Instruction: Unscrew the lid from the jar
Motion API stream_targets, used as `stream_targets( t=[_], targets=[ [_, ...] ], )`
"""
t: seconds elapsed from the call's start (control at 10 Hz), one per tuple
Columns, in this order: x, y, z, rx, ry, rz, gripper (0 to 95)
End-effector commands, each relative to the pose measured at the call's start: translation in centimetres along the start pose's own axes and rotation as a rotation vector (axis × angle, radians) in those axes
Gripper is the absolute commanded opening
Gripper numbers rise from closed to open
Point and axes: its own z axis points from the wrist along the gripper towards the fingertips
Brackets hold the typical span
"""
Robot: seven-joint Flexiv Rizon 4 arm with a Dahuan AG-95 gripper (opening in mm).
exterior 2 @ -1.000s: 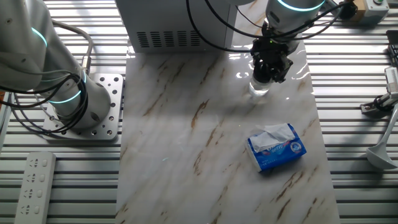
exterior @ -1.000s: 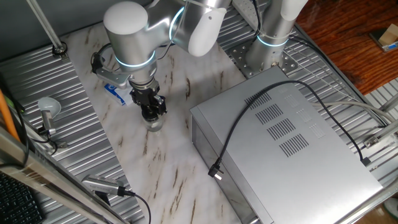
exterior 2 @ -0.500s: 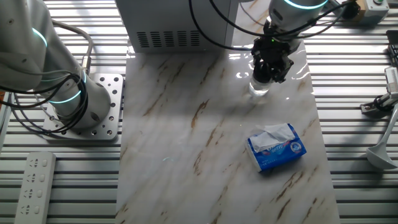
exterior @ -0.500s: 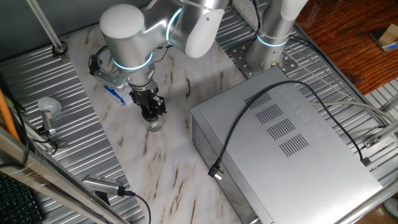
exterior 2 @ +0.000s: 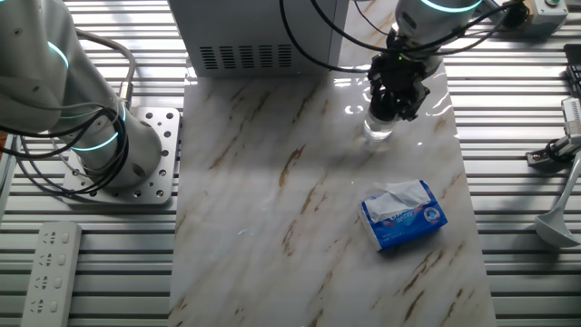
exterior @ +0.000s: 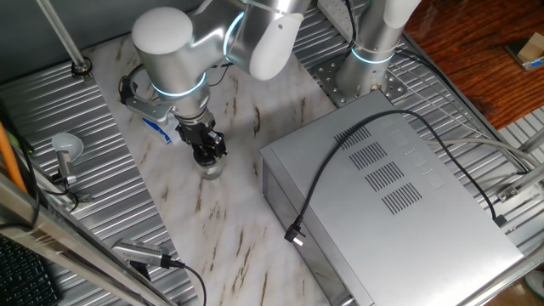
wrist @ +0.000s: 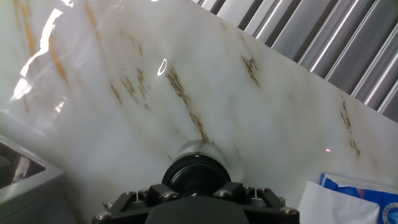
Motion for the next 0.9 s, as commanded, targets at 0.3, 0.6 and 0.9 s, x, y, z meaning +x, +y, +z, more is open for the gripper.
stream_targets(
  t=[0.3, 0.6, 0.9],
  targets=[
    [0.02, 0.05, 0.03, -0.001, 0.005, 0.006, 57.0],
    [0.02, 0.05, 0.03, -0.004, 0.007, 0.001, 57.0],
    [0.02, 0.05, 0.03, 0.001, 0.006, -0.017, 57.0]
  ],
)
